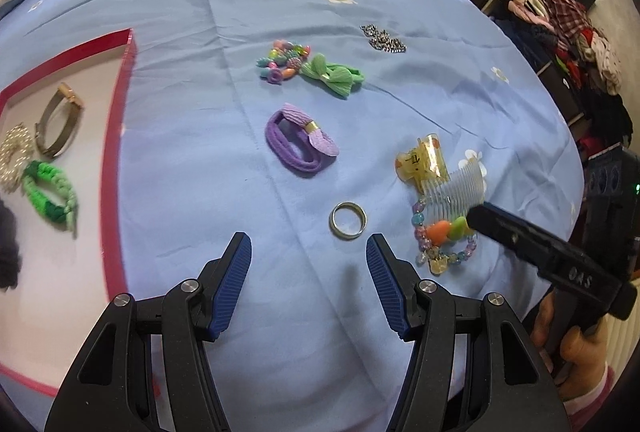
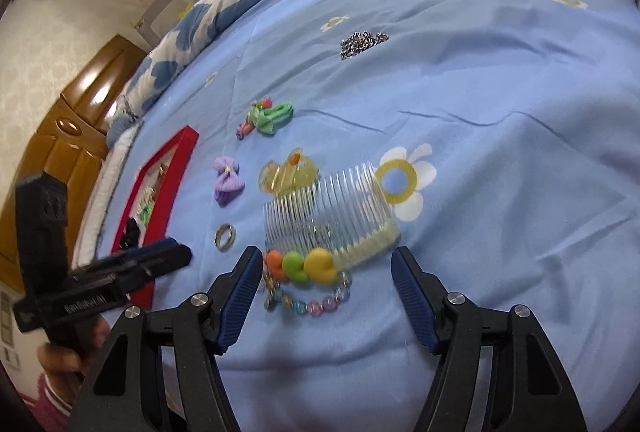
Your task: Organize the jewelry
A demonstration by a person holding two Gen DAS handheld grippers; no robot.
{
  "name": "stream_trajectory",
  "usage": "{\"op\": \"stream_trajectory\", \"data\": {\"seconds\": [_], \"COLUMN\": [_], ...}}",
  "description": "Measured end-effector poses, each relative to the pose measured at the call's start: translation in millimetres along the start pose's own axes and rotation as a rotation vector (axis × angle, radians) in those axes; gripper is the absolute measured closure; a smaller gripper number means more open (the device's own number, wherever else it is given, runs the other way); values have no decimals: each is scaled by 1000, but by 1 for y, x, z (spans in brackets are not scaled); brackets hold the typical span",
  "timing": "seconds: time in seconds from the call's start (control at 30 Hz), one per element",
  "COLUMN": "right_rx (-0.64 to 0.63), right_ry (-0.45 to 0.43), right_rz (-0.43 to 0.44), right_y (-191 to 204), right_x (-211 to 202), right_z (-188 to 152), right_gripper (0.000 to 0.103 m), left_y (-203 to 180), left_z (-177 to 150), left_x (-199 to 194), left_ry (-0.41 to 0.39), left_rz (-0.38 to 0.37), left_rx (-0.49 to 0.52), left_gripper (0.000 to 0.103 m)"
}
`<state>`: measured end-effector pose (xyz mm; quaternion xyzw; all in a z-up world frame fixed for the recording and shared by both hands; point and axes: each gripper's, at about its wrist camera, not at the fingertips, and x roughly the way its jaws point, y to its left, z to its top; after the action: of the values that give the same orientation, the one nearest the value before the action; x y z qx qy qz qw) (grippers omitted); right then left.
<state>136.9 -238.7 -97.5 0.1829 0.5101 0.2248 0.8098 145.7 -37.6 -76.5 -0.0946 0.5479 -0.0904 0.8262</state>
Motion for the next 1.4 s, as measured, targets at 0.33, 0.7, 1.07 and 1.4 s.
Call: {"op": "stream_trajectory", "data": {"seconds": [0.33,0.7,1.07,1.4], "right_rx": [82,106,138,-36], "right_ry": [-26,-26,2,13], "right_rz": [68,101,116,-12], "right_y": [-14,-16,-9,48], "right_x": [9,6,16,34], "right_z": [19,19,12,25], "right_gripper": [86,95,67,40], "left_y": [-10,-11,13,23], "left_z": [10,4,-4,-11], "left_x": [19,18,-8,-22], "left_ry": [20,10,-29,-53], "left_rz": [-32,-80,-91,-89], "left_rx": [41,47,-32,-69], "left_gripper": [75,83,83,83]}}
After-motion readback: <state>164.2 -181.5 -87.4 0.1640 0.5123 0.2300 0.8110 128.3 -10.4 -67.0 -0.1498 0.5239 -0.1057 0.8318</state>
